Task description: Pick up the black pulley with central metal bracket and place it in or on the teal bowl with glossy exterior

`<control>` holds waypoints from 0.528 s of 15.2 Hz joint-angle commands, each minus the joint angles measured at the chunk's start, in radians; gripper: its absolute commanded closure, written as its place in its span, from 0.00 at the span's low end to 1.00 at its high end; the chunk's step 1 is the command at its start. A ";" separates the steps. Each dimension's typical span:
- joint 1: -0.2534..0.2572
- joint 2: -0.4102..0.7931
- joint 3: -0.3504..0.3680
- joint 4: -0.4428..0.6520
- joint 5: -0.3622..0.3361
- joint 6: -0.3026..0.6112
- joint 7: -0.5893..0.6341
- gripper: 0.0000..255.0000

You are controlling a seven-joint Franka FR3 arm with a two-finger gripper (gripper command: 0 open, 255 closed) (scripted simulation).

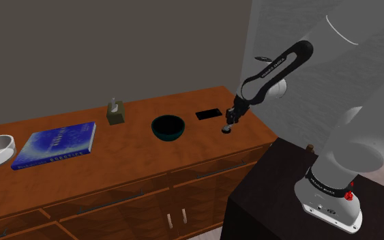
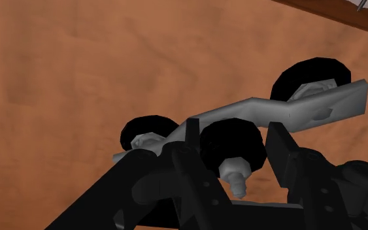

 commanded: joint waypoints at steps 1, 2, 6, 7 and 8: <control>-0.014 -0.031 0.008 0.005 -0.027 -0.037 0.022 1.00; -0.019 -0.046 0.012 0.008 -0.036 -0.054 0.030 1.00; 0.010 0.042 0.048 0.101 -0.025 -0.054 0.085 1.00; 0.018 0.072 0.059 0.133 -0.023 -0.055 0.103 1.00; 0.025 0.102 0.070 0.165 -0.024 -0.057 0.121 1.00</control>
